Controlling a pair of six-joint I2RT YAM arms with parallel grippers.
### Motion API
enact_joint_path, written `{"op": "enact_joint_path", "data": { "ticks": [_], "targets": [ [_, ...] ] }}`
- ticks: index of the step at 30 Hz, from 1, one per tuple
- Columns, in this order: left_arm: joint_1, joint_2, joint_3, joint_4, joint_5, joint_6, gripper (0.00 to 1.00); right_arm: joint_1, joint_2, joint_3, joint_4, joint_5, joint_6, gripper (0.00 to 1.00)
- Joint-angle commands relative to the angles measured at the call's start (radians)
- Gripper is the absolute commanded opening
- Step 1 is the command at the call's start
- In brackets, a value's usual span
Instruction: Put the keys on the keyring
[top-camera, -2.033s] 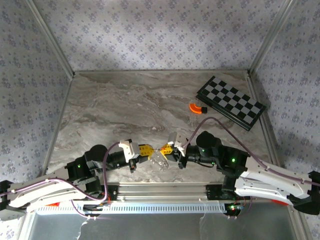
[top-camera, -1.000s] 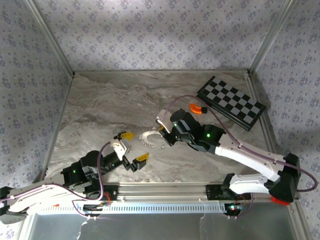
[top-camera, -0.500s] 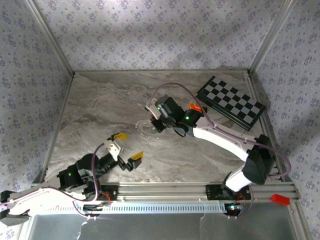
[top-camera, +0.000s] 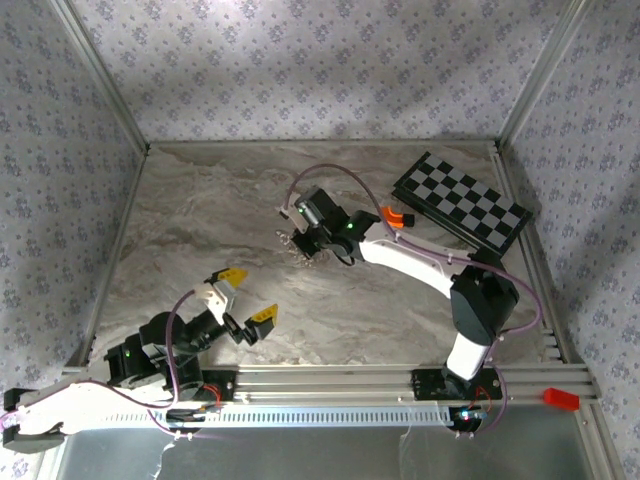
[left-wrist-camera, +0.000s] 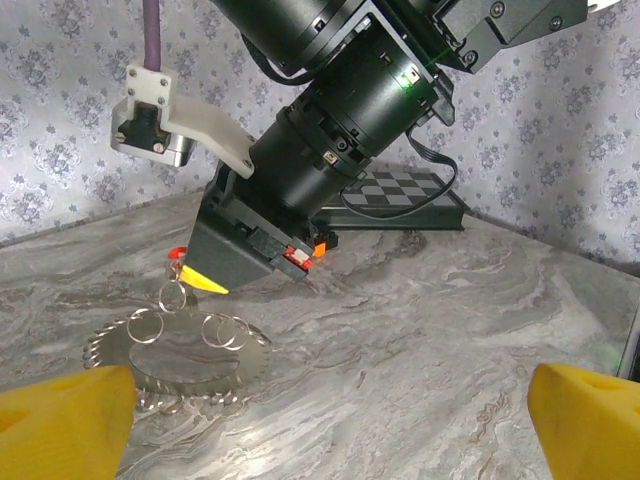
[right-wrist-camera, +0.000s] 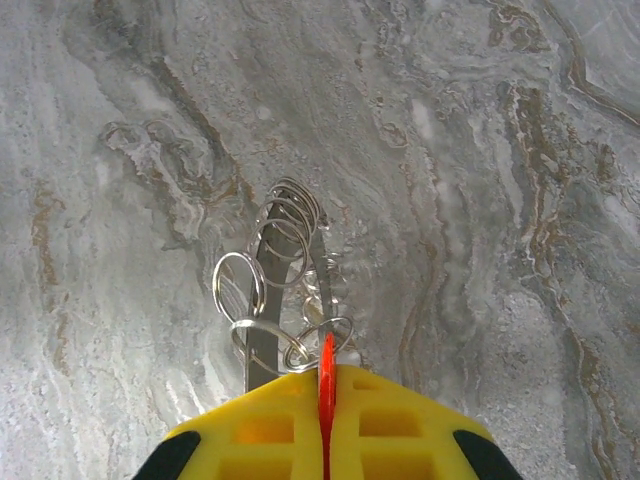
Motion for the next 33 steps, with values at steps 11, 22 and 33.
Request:
{"op": "enact_joint_path", "data": {
  "ticks": [11,22,33],
  "targets": [
    [-0.005,0.037,0.012,0.051,-0.009,0.014,0.99,-0.024,-0.019,-0.036,0.017,-0.023,0.032,0.0],
    [-0.004,0.124,0.014,0.125,0.011,0.019,1.0,-0.057,-0.064,-0.139,0.037,-0.037,0.064,0.0],
    [-0.005,0.199,0.045,0.143,0.01,0.045,0.99,-0.07,-0.099,-0.262,0.052,-0.04,0.077,0.0]
  ]
}}
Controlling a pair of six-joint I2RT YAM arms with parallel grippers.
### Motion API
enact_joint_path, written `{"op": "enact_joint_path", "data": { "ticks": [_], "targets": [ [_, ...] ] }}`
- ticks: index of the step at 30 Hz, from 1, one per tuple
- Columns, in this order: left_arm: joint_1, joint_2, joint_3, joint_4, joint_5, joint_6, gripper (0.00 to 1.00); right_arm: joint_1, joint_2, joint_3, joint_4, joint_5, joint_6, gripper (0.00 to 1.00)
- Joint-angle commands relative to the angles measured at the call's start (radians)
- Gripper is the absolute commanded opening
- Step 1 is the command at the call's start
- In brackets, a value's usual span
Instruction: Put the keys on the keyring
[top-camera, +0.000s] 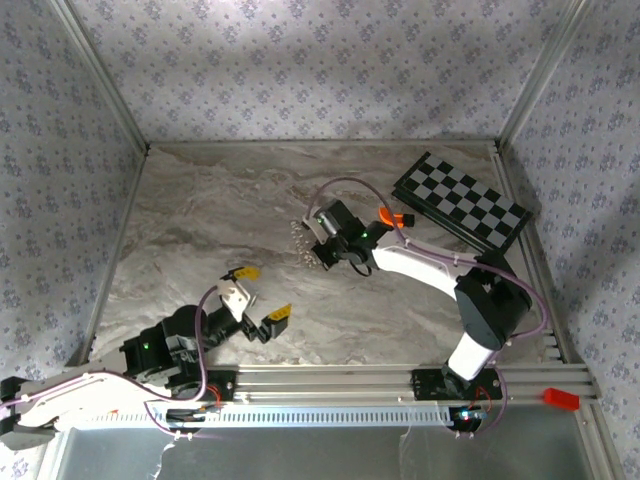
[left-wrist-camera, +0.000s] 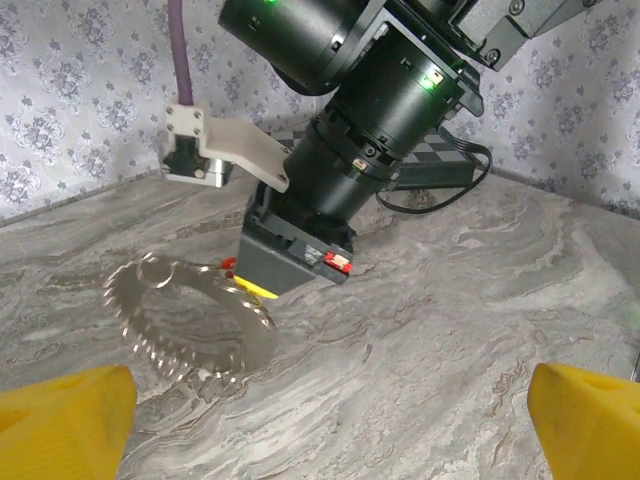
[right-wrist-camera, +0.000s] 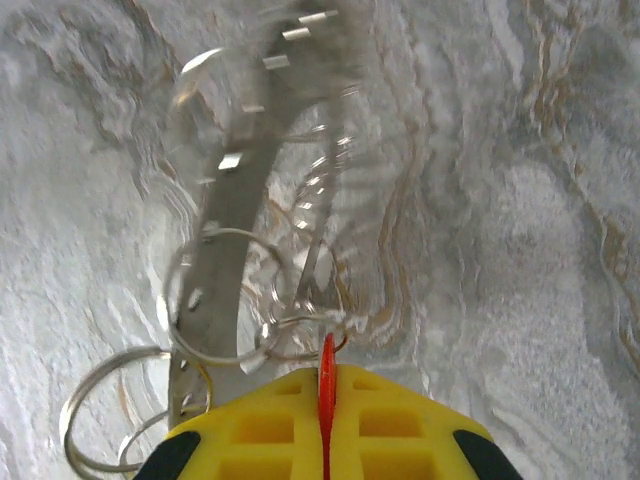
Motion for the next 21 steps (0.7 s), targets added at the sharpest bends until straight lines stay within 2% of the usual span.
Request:
{"op": "enact_joint_path", "data": {
  "ticks": [1,21],
  "targets": [
    [-0.005,0.011,0.046,0.052,0.004,0.023,0.99,-0.008,-0.035,-0.049,-0.001,0.001,0.027,0.0],
    [-0.005,0.02,0.046,0.032,-0.001,0.015,0.99,0.025,-0.147,-0.267,0.012,0.01,0.092,0.0]
  ]
}}
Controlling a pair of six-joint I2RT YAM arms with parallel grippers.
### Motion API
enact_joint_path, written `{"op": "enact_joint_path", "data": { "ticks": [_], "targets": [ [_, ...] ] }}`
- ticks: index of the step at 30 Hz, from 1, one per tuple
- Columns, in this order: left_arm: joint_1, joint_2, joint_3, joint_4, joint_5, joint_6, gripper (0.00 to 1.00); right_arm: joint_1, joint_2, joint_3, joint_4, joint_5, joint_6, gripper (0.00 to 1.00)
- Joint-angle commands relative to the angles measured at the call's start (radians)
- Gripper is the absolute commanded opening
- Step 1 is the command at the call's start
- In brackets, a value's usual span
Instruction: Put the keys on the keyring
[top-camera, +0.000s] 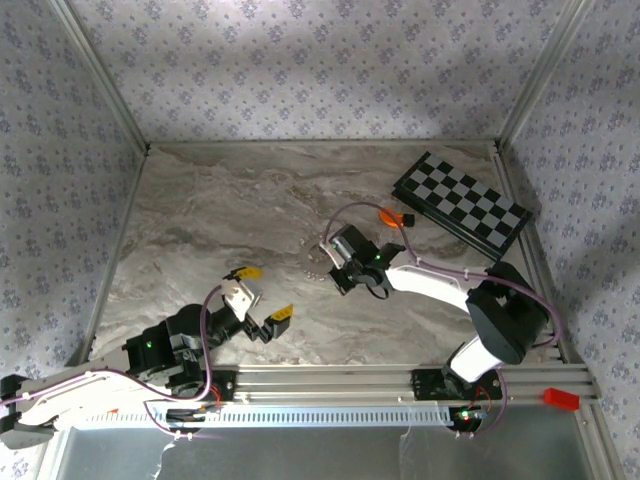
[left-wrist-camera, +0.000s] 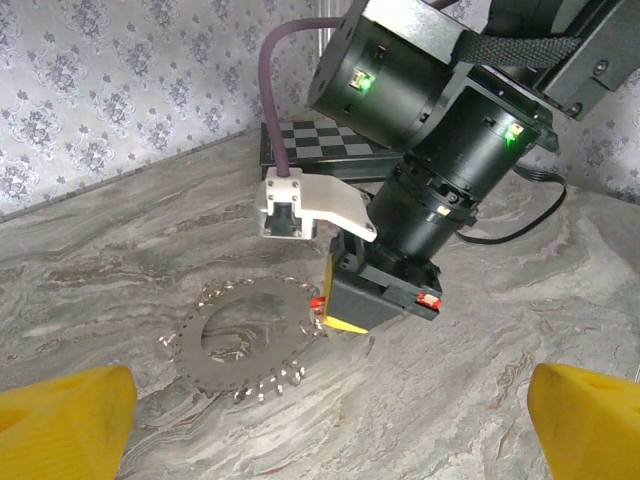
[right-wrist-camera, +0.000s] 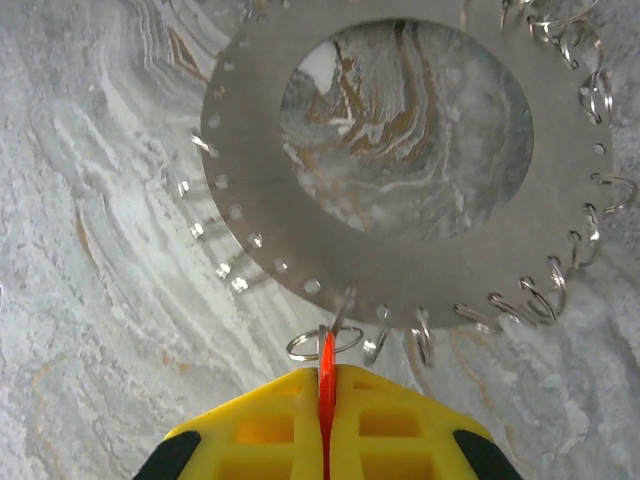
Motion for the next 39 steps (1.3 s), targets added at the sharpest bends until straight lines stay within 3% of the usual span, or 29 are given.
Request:
{"op": "enact_joint_path", "data": {
  "ticks": [1,25,30,39],
  "targets": [
    [-0.004,-0.007,0.042,0.027,-0.002,0.009,0.99,0.009,-0.038,-0.032,-0.007,0.02,0.038,0.0],
    [-0.005,-0.05,0.023,0.016,-0.009,0.002,1.0,0.094,-0.059,-0.169,-0.01,-0.025,0.208,0.0],
    [-0.004,-0.047,0.027,0.017,-0.007,0.001,1.0,0.105,-0.055,-0.19,0.008,-0.049,0.231,0.1],
    [-0.005,-0.029,0.035,0.018,-0.015,0.001,0.99,0.117,-0.071,-0.217,0.027,-0.074,0.242,0.16]
  ]
}}
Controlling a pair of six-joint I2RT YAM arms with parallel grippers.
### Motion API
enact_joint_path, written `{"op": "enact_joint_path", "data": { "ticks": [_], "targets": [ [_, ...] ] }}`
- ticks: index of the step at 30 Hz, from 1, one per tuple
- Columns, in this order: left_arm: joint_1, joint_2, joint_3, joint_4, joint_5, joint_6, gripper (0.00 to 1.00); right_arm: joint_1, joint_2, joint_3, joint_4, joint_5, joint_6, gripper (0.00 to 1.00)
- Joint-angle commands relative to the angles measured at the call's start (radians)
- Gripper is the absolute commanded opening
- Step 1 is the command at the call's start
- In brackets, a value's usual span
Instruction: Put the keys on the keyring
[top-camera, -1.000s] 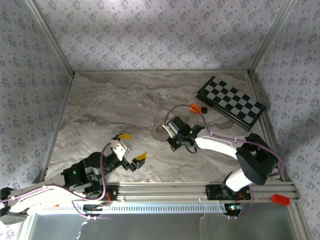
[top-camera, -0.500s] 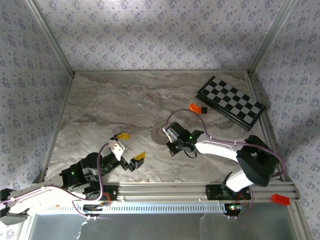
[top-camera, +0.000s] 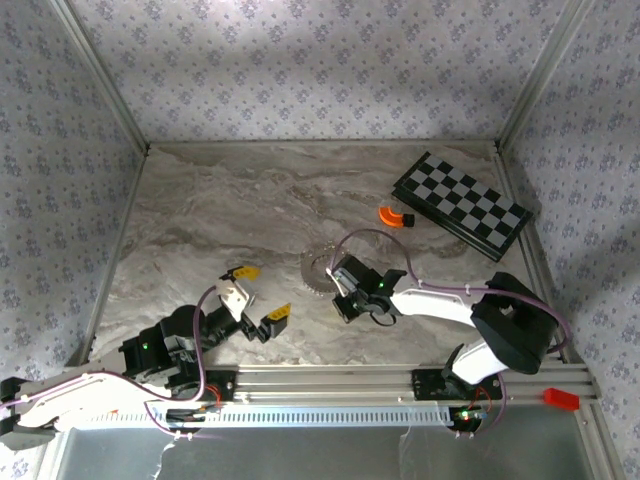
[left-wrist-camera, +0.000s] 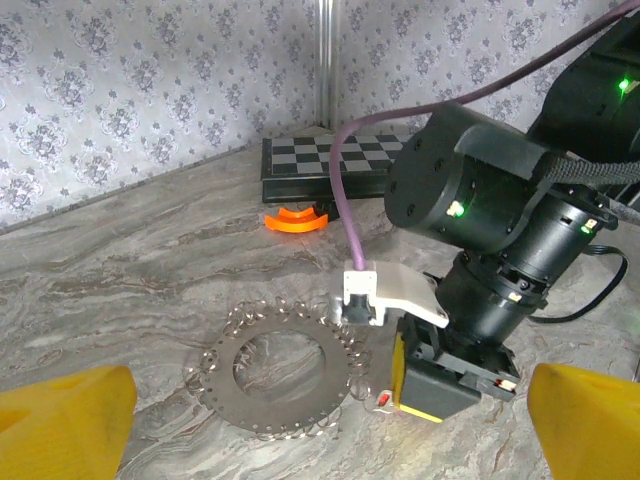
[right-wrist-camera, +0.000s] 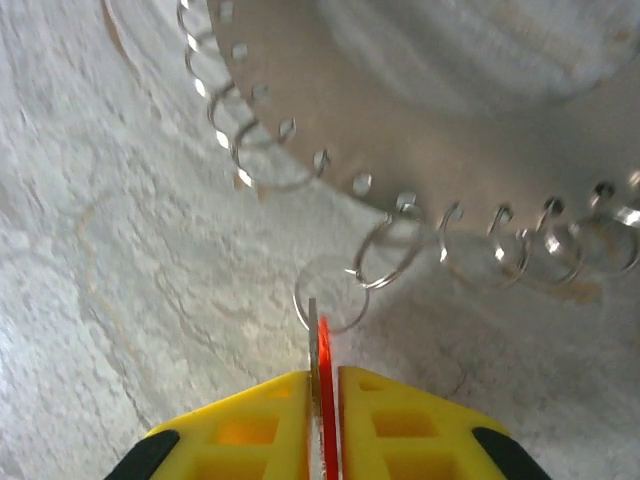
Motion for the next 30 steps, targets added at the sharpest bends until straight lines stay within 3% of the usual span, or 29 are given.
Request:
{"op": "enact_joint_path", "data": {
  "ticks": [1,10,15,21,26,28,30],
  "targets": [
    [-0.005,0.011,0.037,0.018,-0.015,0.001,0.99,0.006,-0.012,-0.015,-0.023,-0.023,0.021,0.17],
    [-0.005,0.029,0.057,0.003,-0.029,0.003,0.99,0.006,-0.144,-0.065,0.003,0.009,0.022,0.36],
    [-0.005,0.053,0.077,-0.031,-0.051,-0.002,0.99,-0.005,-0.267,-0.123,0.046,0.026,0.032,0.52],
    [-0.005,0.06,0.087,-0.056,-0.088,0.007,0.99,-0.043,-0.422,-0.186,0.057,0.054,0.007,0.6],
    [-0.005,0.062,0.094,-0.101,-0.183,0.008,0.99,-0.092,-0.568,-0.237,0.065,0.076,-0.028,0.82],
    [-0.003,0.069,0.099,-0.127,-0.229,0.015,0.99,-0.112,-0.622,-0.25,0.06,0.083,-0.049,1.0],
    [-0.003,0.08,0.1,-0.155,-0.311,0.02,0.99,-0.129,-0.672,-0.259,0.053,0.103,-0.065,1.0]
  ]
}}
